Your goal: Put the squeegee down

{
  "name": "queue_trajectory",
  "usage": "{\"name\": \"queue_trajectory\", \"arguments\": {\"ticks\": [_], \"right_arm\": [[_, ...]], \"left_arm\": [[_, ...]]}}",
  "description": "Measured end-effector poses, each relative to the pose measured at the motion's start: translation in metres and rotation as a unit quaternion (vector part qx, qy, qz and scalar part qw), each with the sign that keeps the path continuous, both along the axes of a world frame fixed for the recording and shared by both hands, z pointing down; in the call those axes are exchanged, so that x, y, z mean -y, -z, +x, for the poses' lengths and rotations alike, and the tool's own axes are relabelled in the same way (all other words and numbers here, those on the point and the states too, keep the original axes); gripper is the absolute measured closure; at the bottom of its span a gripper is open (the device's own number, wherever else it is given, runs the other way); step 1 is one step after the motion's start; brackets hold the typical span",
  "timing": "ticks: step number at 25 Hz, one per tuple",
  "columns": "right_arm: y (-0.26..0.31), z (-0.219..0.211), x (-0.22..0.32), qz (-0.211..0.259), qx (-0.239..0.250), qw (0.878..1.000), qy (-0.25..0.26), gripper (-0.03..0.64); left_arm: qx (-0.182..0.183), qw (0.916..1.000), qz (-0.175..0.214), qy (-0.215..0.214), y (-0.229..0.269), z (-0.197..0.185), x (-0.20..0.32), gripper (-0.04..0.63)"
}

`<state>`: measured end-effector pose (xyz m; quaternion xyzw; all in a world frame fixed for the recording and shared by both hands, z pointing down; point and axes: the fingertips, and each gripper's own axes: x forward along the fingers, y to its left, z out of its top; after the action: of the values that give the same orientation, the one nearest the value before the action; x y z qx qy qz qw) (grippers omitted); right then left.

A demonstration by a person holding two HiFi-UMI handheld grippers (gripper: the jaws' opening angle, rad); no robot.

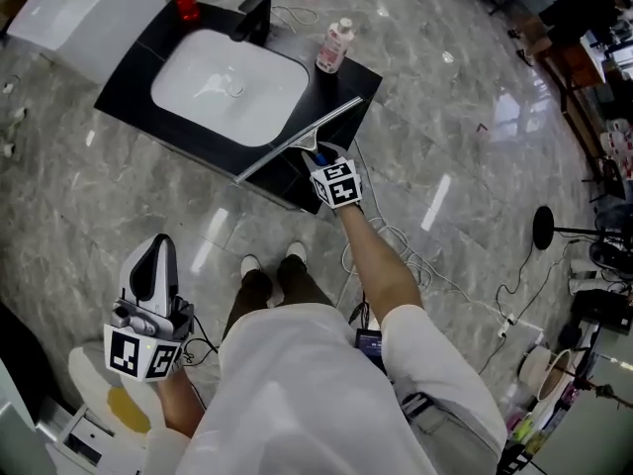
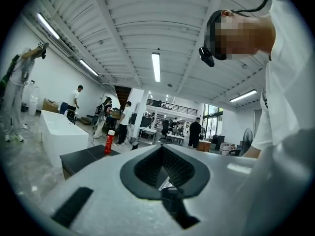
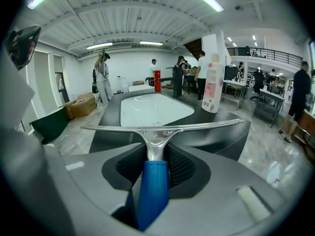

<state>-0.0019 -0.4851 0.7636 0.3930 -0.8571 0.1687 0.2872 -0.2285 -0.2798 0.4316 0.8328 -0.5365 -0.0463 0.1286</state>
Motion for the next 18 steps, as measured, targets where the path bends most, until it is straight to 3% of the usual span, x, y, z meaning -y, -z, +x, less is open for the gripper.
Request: {"name": "queue_trajectory", "arguments": {"ticks": [4,14,18], "right_arm": [[-0.023,0.001,0.005,-0.029,-0.022,0.999,-0.011,0.476],[-0.032,0.002,0.010,-0.046,-0.047,0.998,-0.017,0.472],[-0.026,0.009,0.008,-0.048,-0.043,0.997,-0.030,0.415]], "left_arm": [[0.004,1.0000,-0.001,0.004,0.000,0.003,0.003,0.594],[0.006,0.9999,0.003,-0.009,0.001,0.016,0.013,0.594],[0.006,0.9999,0.008,-0.010,0.004,0.016,0.012,0.592]]}}
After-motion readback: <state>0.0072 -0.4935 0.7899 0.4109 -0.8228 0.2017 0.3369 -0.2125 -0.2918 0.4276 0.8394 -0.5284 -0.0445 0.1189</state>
